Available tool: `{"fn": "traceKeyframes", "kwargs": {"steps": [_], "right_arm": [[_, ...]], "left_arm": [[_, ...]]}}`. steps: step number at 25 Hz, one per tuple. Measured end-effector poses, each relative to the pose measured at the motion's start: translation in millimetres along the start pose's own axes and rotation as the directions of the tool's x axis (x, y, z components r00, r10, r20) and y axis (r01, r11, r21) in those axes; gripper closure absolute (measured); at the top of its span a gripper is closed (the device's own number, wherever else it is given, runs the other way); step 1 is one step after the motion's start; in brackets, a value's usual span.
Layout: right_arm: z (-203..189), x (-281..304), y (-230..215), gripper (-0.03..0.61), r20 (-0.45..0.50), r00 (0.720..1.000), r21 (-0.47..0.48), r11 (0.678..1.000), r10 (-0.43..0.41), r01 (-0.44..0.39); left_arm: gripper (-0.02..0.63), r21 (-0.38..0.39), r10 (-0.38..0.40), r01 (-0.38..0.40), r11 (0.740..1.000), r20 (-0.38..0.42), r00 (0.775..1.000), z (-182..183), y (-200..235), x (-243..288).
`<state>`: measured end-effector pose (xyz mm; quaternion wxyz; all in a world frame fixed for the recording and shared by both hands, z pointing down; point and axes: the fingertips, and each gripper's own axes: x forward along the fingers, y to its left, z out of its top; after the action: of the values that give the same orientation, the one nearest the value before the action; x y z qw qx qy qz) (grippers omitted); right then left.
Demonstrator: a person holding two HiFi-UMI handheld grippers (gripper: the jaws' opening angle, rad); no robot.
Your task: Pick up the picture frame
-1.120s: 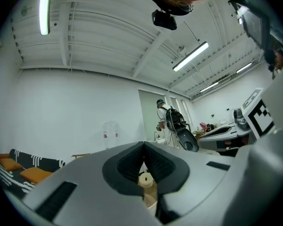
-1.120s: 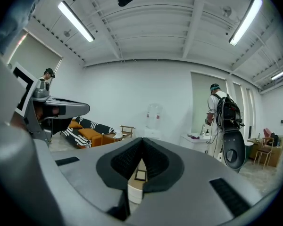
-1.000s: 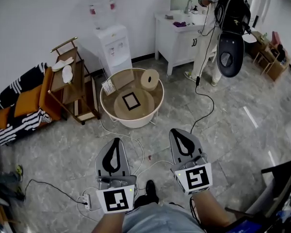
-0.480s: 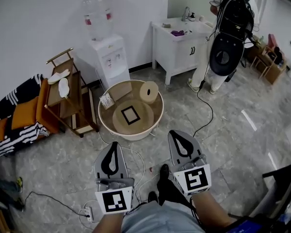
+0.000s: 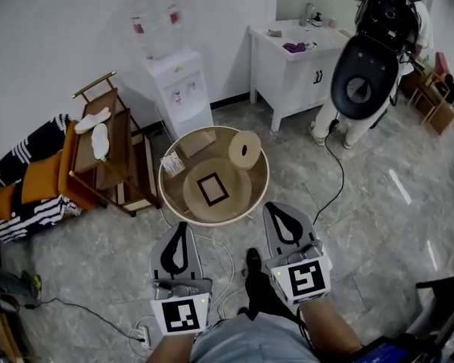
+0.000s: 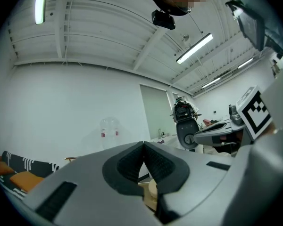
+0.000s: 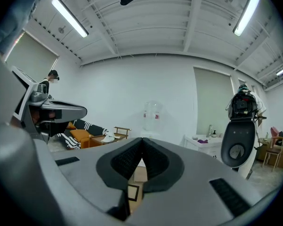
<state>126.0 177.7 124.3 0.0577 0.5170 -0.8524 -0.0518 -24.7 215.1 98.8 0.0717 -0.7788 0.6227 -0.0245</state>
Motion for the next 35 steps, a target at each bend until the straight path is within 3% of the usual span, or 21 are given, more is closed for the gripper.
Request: {"fn": "traceKeyframes", "kwargs": {"steps": [8,16,25,31,35], "right_arm": [[-23.4,142.7,-68.9,0.565,-0.031,0.997,0.033,0.997,0.077,-0.076],[10.6,256.6,-117.0,0.565,0.042,0.988,0.031,0.988,0.148,-0.15],[-3.3,323.1,-95.5,0.565,-0.039,0.977,0.016,0.977,0.212,-0.211],[-27.4,370.6,-73.8,0.565,-0.093,0.978,0.008,0.982,0.187,-0.187],[-58.7,398.9,-62.0,0.565,-0.151,0.973,0.011,0.984,0.175,-0.175]], "left_arm": [[0.598,0.054,0.03,-0.027,0.998,-0.053,0.998,-24.6,20.2,142.4],[0.598,0.086,0.107,-0.102,0.991,-0.061,0.992,-16.9,53.3,236.7],[0.598,0.067,0.162,-0.158,0.985,-0.064,0.985,-29.7,113.7,267.5],[0.598,0.024,0.165,-0.164,0.986,-0.11,0.98,-63.2,169.6,289.3],[0.598,0.022,0.128,-0.126,0.992,-0.17,0.977,-101.6,191.2,305.2]]}}
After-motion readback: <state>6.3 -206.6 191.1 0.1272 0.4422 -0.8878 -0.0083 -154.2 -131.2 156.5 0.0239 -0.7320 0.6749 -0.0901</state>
